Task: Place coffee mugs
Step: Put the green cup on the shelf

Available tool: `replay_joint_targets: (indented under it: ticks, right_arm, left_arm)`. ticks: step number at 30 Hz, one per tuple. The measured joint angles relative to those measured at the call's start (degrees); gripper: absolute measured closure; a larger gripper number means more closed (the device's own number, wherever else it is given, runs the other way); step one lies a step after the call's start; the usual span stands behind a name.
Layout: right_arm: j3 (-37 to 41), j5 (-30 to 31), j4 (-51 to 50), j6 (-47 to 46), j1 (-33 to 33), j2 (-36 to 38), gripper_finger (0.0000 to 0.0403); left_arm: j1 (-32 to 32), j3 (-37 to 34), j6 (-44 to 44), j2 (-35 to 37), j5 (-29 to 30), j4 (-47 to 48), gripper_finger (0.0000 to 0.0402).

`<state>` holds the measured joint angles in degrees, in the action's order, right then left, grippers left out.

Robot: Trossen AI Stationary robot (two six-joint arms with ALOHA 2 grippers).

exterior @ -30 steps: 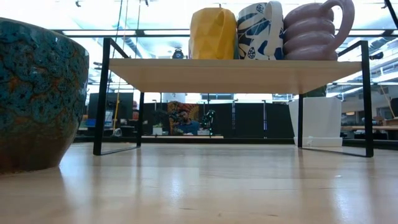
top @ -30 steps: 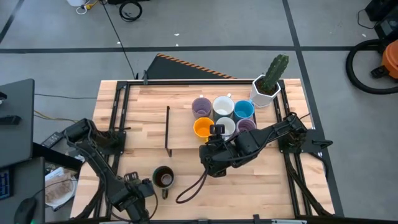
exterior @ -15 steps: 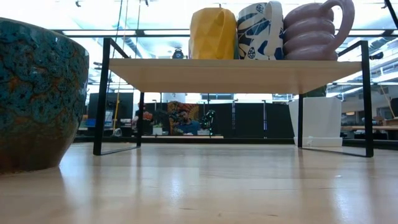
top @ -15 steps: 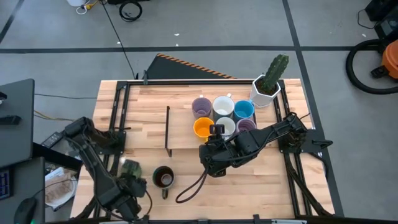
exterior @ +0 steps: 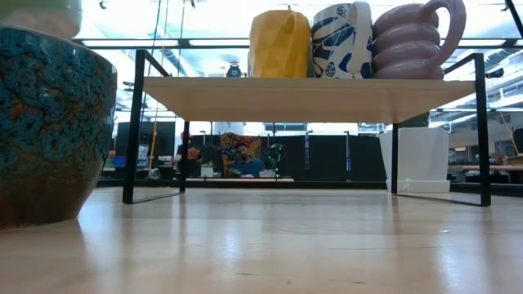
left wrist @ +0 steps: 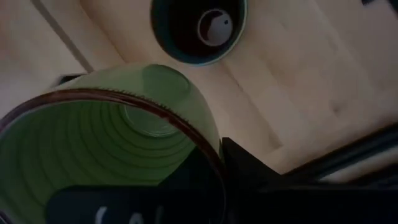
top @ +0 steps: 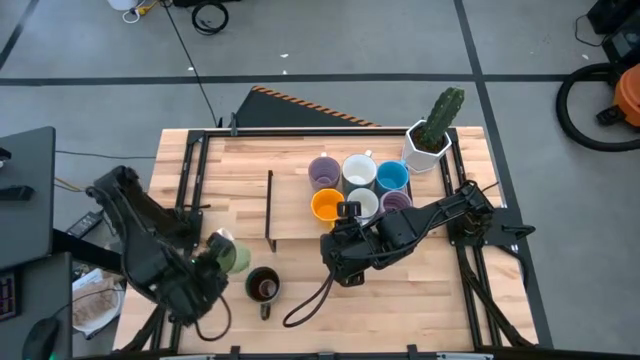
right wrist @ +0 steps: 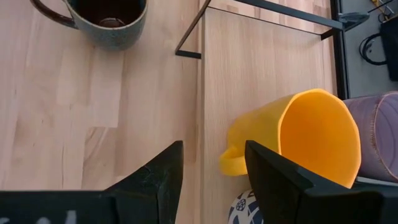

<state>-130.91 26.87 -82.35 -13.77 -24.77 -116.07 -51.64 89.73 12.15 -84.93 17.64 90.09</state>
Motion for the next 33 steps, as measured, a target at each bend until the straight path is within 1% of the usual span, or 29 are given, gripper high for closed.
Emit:
replay_joint_targets:
  ticks: [2, 4, 6, 10, 11, 13, 17, 20, 22, 28, 31, 33]
  right_arm:
    - [0.0, 0.0, 0.0, -0.6, 0.0, 0.0, 0.0224]
    - [0.0, -0.1, 0.0, -1.2, 0.0, 0.0, 0.0224]
    - [0.0, -0.1, 0.0, -1.8, -0.1, 0.0, 0.0224]
    - [-0.2, -1.4, 0.4, -3.3, -1.0, 0.0, 0.0224]
    - [-0.2, -1.5, 0.5, -3.9, -1.3, 0.0, 0.0224]
    - [-0.2, -1.4, 0.4, -5.2, -1.9, 0.0, 0.0224]
    - [-0.2, -1.3, 0.4, -8.7, -3.0, 0.0, 0.0224]
    - [-0.2, -1.2, 0.5, -10.9, -3.9, 0.0, 0.0224]
    - [-0.2, -1.0, 0.8, -12.0, -4.5, 0.0, 0.0224]
    - [-0.2, 0.4, 3.0, -13.4, -5.5, 0.0, 0.0224]
    - [-0.2, 0.5, 3.5, -13.4, -5.8, 0.0, 0.0224]
    - [-0.2, 0.5, 3.5, -13.4, -5.9, 0.0, 0.0224]
  left_arm:
    - [0.1, 0.0, -6.4, 1.9, 1.2, 0.0, 0.0378]
    - [0.0, 0.0, -12.9, 3.5, 4.1, 0.0, 0.0378]
    - [0.0, 0.0, -18.4, 4.7, 8.1, -0.1, 0.0378]
    - [0.3, 0.0, -26.2, 7.2, 18.3, -0.3, 0.0378]
    - [0.8, 0.0, -28.1, 7.8, 19.6, -0.7, 0.0378]
    - [2.5, 0.0, -31.8, 9.2, 19.8, -2.7, 0.0378]
    - [7.3, 0.0, -38.2, 13.4, 16.9, -6.5, 0.0378]
    - [12.1, 0.0, -45.4, 15.1, 15.1, -8.5, 0.0379]
    - [15.9, 0.0, -50.9, 16.0, 12.8, -9.9, 0.0379]
    - [31.3, 0.0, -65.5, 15.7, 1.9, -11.8, 0.0379]
    - [39.3, 0.0, -72.0, 15.4, -4.7, -14.3, 0.0379]
    - [44.2, 0.0, -75.8, 15.0, -7.9, -16.0, 0.0379]
